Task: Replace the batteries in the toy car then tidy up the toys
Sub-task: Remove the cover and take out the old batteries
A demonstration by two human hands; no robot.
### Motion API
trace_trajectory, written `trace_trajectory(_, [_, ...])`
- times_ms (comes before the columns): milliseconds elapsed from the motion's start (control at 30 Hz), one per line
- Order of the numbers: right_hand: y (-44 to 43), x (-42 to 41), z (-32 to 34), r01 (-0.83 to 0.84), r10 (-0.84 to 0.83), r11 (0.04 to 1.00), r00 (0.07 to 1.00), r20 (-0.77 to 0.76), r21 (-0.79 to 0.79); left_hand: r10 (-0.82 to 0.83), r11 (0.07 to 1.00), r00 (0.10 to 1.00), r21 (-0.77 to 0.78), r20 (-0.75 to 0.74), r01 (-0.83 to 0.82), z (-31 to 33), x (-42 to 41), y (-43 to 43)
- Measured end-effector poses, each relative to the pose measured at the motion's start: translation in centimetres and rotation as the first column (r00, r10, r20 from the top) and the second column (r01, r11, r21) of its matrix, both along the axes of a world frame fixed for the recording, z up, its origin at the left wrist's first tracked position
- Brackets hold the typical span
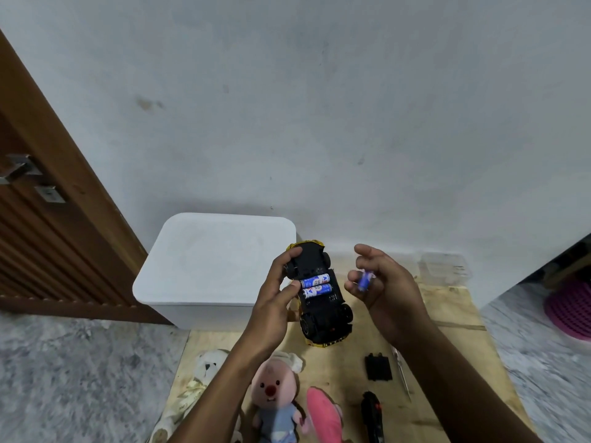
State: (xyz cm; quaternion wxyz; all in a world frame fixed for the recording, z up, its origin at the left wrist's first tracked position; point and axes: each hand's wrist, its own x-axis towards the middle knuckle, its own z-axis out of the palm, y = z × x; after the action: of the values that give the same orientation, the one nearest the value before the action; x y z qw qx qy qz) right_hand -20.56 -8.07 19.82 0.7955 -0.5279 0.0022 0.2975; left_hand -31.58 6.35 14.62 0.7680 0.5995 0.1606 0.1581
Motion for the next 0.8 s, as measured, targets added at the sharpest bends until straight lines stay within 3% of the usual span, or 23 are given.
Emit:
trace_trajectory(100, [0.1,0.0,-0.6,-0.095,0.096,0.995,0.994,0.053,-0.03,-0.003,1.0,1.0,0.0,-0.013,0.003,0.1,-0.1,0.0])
trace_trajectory(167, [-0.1,0.0,-0.8,-0.155,0.215,0.963,0.936,0.277,-0.221,-0.003,1.0,1.0,0.001,-0.021,0.003,0.2,-0.1,-0.1])
trace_trajectory(200, [-0.2,0.1,-1.0,-0.138,0.289,0.926,0.858,0.426,-0.35,-0.002,1.0,1.0,0.003,-0.024,0.002,0.3,-0.2,-0.1])
trace_trajectory(267, [-0.1,0.3,-1.5,-0.025,0.466,0.83,0.582,0.667,-0.558,0.001,1.0,1.0,0.009,-0.027,0.0,0.4,-0.2,0.0])
trace_trajectory(333, [0.0,0.4,-2.1,0.053,0.578,0.779,0.325,0.748,-0.625,0.002,1.0,1.0,0.014,-0.031,-0.001,0.5,-0.3,0.0])
trace_trajectory(367, [0.1,0.5,-2.4,0.064,0.599,0.775,0.245,0.762,-0.629,0.001,1.0,0.999,0.012,-0.032,0.0,0.5,-0.3,0.0])
trace_trajectory(567, [0.6,0.8,-2.0,0.126,0.621,0.771,0.068,0.781,-0.624,-0.005,1.0,0.999,0.02,-0.042,0.005,0.6,-0.4,-0.1])
trace_trajectory(800, [0.9,0.9,-1.8,0.181,0.648,0.755,-0.057,0.76,-0.63,-0.016,1.0,0.998,0.023,-0.055,0.018,0.9,-0.6,-0.1])
